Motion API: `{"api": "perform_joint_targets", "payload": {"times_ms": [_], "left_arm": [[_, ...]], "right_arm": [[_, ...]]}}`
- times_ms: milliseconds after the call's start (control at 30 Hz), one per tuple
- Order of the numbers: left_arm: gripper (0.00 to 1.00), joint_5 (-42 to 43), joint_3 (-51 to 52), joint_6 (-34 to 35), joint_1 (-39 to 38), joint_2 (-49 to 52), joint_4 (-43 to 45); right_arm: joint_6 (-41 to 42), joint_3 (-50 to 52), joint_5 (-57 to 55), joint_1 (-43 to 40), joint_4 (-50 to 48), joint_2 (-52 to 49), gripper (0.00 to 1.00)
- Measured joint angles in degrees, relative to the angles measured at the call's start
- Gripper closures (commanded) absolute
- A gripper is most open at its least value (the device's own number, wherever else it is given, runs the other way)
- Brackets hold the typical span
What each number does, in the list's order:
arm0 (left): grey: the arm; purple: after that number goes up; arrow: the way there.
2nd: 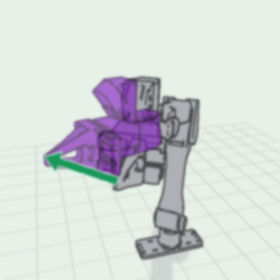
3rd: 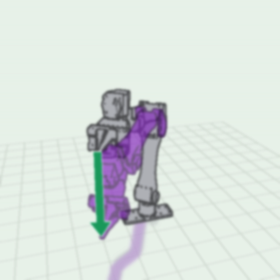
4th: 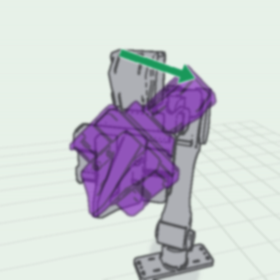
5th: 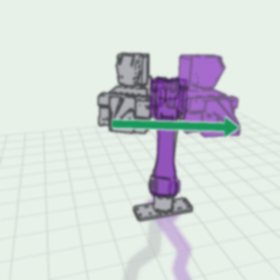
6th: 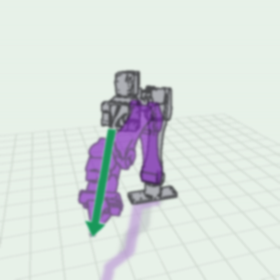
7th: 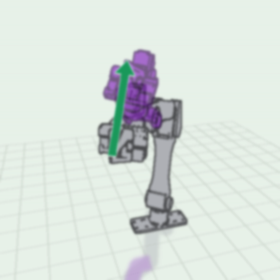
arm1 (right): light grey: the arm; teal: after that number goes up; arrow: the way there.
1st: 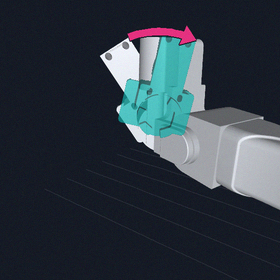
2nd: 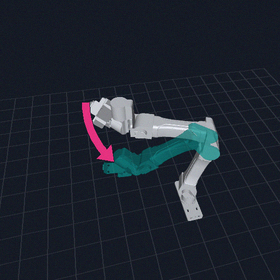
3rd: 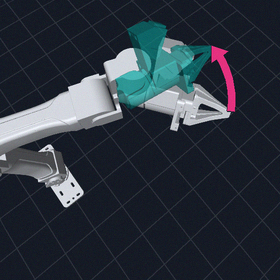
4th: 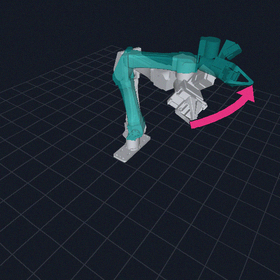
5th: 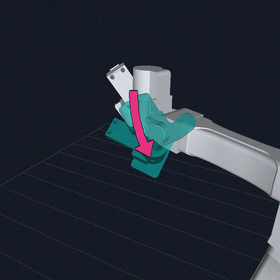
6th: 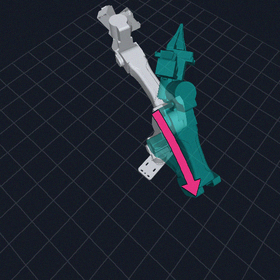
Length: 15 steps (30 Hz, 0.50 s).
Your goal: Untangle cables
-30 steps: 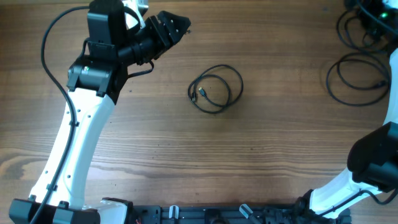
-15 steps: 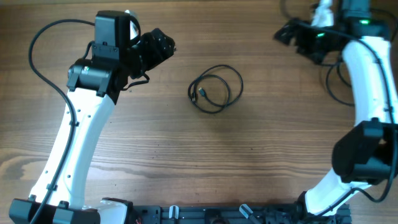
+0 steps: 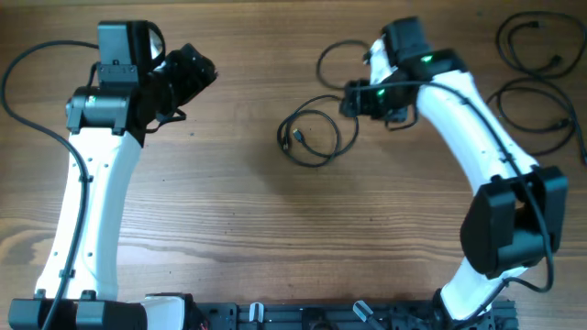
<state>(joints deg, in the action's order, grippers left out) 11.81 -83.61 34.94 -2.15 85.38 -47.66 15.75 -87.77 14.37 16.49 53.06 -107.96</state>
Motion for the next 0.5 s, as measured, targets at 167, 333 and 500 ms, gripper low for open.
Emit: {"api": "perform_joint_targets", "payload": {"times_ms": [167,333,500], "left_arm": [[0.17,0.0,0.0,-0.4,0.0,0.3,0.0],[0.17,0.0,0.0,-0.4,0.0,0.7,0.0],[0.16,0.0,0.0,-0.4,0.0,1.0,0.0]], "right_arm": [[2.7,3.0,-4.2,5.0,-1.6,0.0,0.29],[5.8,4.6,-8.5,8.6,-2.7,-0.7,0.35],[7.7,6.2,-10.1,9.8,-3.3,-4.5,0.35]]}}
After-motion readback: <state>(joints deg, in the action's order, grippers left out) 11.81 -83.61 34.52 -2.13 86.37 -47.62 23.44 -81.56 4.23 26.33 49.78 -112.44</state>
